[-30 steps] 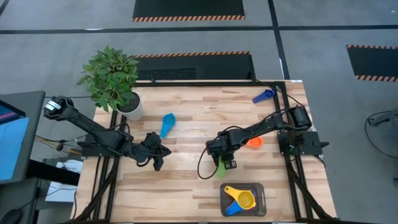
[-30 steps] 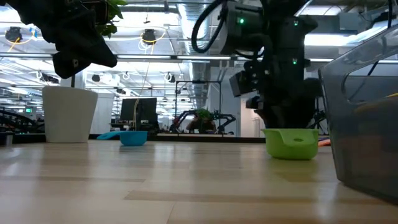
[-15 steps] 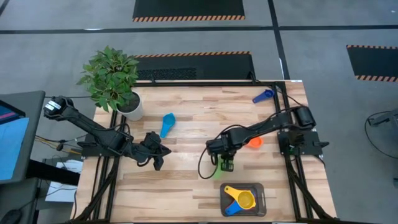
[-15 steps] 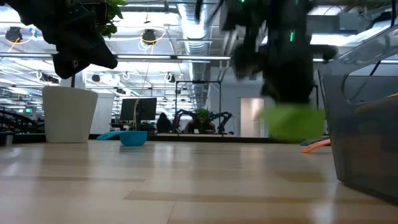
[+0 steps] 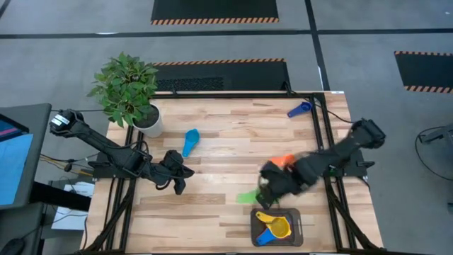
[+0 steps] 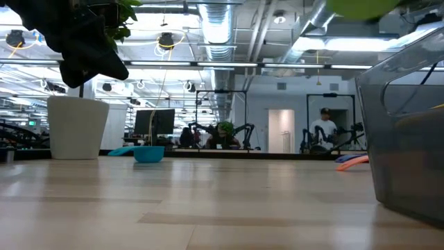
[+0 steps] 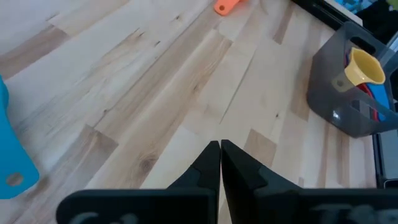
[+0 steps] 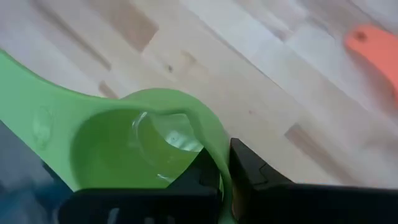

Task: Nest measuring cups in basket
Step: Stack the green measuring cup on top of the yellow measuring cup in the black bin

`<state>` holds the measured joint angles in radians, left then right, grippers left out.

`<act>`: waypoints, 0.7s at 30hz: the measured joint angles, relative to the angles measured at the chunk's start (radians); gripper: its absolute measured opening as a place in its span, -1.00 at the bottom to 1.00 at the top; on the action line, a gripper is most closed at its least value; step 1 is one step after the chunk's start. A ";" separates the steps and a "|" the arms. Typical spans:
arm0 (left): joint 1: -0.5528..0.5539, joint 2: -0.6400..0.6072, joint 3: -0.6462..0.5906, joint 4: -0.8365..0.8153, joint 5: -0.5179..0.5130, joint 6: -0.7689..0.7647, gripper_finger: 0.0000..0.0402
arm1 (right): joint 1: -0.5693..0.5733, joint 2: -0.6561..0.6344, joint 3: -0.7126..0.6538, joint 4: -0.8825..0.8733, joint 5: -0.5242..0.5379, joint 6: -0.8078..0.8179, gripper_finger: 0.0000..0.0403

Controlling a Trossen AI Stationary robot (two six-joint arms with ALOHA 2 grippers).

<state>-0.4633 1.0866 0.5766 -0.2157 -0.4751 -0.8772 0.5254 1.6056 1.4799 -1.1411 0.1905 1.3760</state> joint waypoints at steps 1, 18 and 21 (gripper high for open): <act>0.000 0.000 0.000 0.000 0.000 0.000 -1.00 | 0.044 -0.002 0.000 -0.012 0.043 0.099 -0.88; 0.000 0.000 0.000 -0.003 0.002 0.065 -1.00 | 0.378 0.180 -0.001 0.020 0.047 0.861 -0.88; 0.000 0.000 0.000 -0.003 0.002 0.066 -1.00 | 0.382 0.197 -0.001 0.032 -0.028 0.862 -0.88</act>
<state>-0.4629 1.0866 0.5766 -0.2188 -0.4728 -0.8113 0.9070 1.8025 1.4789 -1.1087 0.1622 2.2382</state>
